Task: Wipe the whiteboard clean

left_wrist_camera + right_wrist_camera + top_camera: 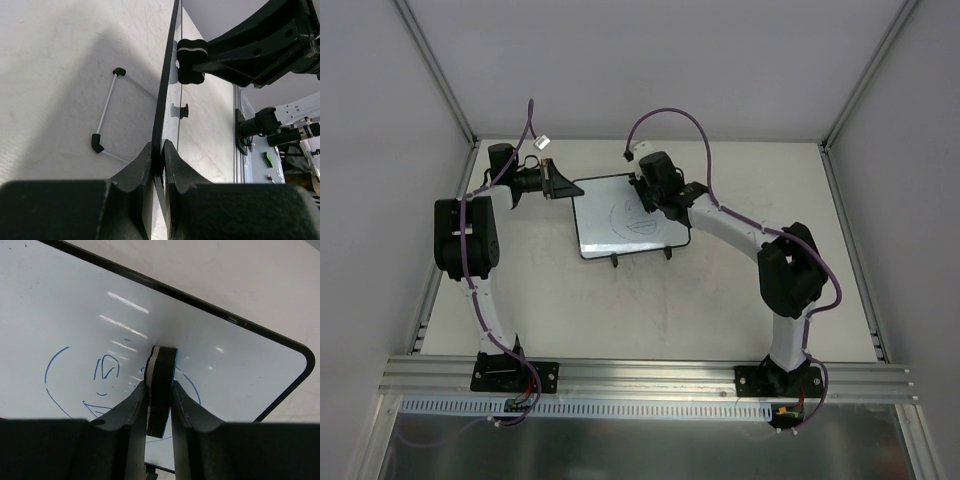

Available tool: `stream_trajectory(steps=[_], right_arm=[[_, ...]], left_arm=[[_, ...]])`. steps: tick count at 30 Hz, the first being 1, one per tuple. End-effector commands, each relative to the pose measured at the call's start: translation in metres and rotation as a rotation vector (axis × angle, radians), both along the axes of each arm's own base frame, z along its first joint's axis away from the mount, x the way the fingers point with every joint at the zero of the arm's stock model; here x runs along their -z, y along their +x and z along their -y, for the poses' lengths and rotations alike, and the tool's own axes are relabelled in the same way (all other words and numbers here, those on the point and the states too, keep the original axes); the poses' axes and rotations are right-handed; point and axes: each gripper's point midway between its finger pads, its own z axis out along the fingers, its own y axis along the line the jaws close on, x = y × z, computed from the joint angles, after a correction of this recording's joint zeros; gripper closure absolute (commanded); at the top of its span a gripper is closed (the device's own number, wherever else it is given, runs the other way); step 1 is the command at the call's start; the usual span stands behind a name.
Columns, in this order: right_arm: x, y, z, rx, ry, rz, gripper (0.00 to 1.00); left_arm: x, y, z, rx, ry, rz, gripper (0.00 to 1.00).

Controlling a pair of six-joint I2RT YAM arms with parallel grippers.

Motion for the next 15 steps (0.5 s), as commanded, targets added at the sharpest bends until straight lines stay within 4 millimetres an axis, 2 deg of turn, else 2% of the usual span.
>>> stream_trajectory(steps=[1,8,15], right_arm=[[0.037,0.006,-0.004,-0.065,-0.113,-0.026,1.0],[0.063,-0.022,-0.047,-0.282,-0.155,-0.074,1.0],[0.069,-0.058,-0.077,-0.535,-0.171,-0.097,1.0]], left_arm=[[-0.023,0.002,0.008,0.028,0.035,0.194,1.0],[-0.024,0.001,0.01,0.033,0.036,0.197,1.0],[-0.025,0.001,0.012,0.038,0.037,0.2,1.0]])
